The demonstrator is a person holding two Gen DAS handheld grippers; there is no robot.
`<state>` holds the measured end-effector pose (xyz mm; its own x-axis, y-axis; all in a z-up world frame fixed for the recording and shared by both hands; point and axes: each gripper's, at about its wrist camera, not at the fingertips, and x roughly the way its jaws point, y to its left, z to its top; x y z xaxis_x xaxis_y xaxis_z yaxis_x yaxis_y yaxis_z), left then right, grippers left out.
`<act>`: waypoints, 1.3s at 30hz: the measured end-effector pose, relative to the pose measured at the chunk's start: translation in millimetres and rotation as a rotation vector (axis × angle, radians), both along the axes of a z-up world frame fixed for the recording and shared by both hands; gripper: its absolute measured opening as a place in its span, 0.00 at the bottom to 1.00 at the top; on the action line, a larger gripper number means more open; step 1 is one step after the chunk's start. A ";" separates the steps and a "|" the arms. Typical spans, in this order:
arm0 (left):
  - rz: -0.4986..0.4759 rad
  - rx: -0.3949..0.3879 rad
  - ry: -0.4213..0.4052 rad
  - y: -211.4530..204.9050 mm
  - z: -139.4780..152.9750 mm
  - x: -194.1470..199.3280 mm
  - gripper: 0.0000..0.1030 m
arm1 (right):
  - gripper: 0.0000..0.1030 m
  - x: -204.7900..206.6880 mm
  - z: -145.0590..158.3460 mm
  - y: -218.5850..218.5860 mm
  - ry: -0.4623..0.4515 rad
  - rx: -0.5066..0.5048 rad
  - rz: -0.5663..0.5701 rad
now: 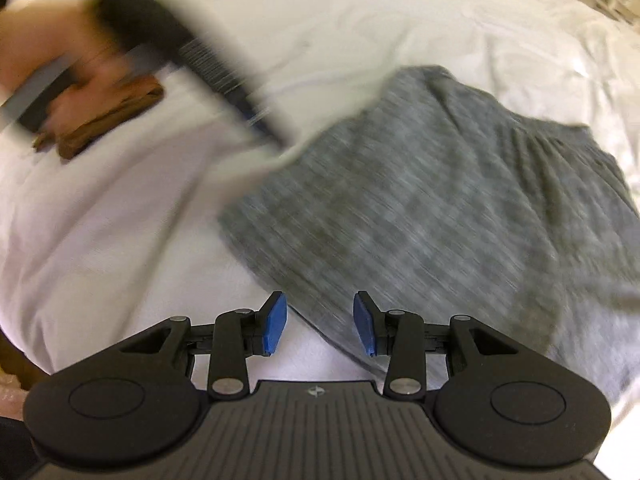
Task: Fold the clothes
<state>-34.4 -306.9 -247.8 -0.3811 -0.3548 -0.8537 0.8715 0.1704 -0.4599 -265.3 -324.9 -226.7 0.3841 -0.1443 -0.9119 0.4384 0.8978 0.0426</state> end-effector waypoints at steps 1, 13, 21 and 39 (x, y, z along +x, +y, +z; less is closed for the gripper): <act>0.002 0.001 0.001 4.0 -3.8 -9.8 0.33 | 0.41 -7.5 1.3 -3.3 0.011 -0.013 -0.024; -0.064 0.012 -0.209 17.5 24.7 -27.4 0.01 | 0.47 -135.0 27.1 -87.3 0.112 -0.108 -0.471; -0.044 -0.044 -0.471 7.6 74.6 -76.8 0.06 | 0.53 -206.9 33.1 -164.9 0.035 -0.141 -0.584; -0.224 -0.066 -0.384 -109.3 32.6 -343.1 0.41 | 0.23 -293.0 -35.4 -354.8 -0.233 0.258 -0.509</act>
<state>-377.5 -416.1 -215.2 -0.1146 -0.3582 -0.9266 0.9932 -0.0607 -0.0994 -558.3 -679.7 -262.1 0.5183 -0.1482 -0.8423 0.7624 0.5263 0.3765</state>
